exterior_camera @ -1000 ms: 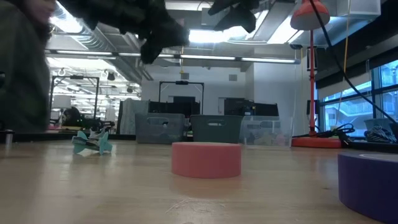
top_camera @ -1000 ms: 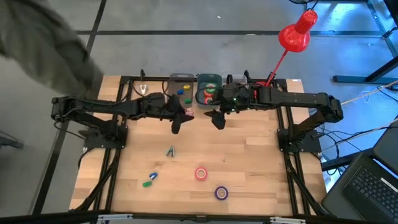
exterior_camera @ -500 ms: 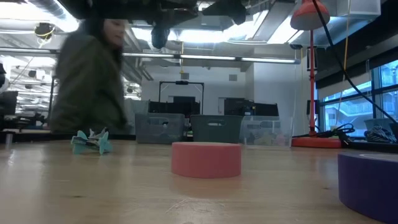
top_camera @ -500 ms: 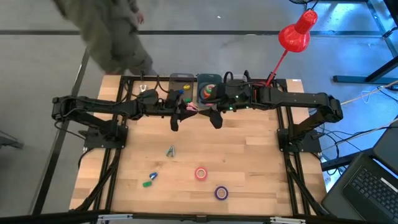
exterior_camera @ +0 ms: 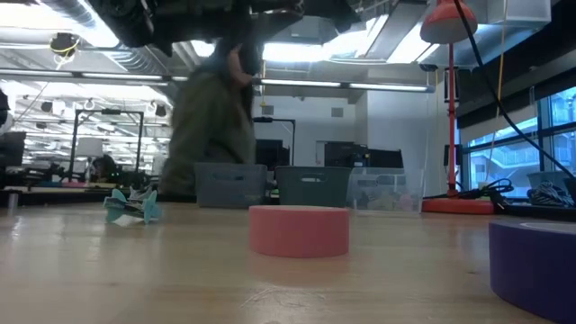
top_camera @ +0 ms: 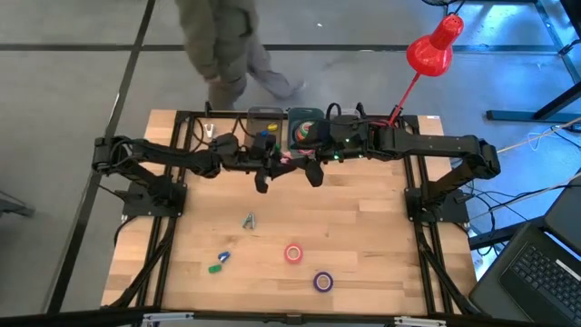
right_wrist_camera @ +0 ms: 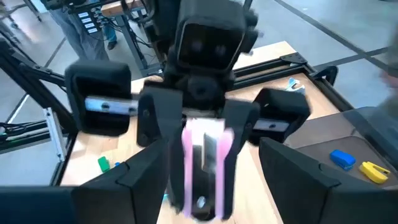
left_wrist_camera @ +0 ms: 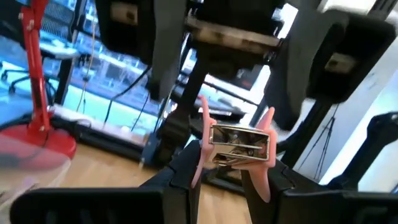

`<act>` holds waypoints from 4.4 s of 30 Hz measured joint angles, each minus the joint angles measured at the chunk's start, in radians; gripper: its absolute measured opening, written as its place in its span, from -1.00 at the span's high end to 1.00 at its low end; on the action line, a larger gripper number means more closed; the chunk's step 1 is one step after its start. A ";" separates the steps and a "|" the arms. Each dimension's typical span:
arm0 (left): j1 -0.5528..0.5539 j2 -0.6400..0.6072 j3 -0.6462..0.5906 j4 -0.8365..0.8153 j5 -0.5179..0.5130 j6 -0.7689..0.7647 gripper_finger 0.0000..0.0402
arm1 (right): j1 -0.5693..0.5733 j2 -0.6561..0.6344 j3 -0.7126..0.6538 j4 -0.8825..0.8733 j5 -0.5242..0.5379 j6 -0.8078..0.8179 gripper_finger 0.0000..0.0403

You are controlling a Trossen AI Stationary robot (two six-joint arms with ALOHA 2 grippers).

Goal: Pick and place Stapler, Stapler remover, tape
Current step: Put the pink staple remover into the transparent bin

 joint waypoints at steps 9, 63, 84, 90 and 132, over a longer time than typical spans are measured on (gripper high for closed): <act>0.030 0.007 0.049 0.020 0.042 0.017 0.59 | -0.005 0.000 0.000 0.004 -0.008 0.001 -0.23; 0.083 0.095 0.137 -0.056 0.193 0.028 0.59 | -0.043 -0.043 0.007 0.008 -0.059 -0.040 -0.23; 0.097 0.093 0.137 -0.051 0.199 0.032 0.59 | -0.055 -0.061 0.006 -0.073 -0.030 -0.025 -0.23; 0.099 0.093 0.137 -0.051 0.187 0.031 0.59 | -0.053 -0.061 0.006 -0.066 -0.075 -0.008 -0.23; 0.099 0.092 0.145 0.066 0.187 0.027 0.59 | -0.054 -0.038 0.004 0.025 -0.067 -0.023 0.25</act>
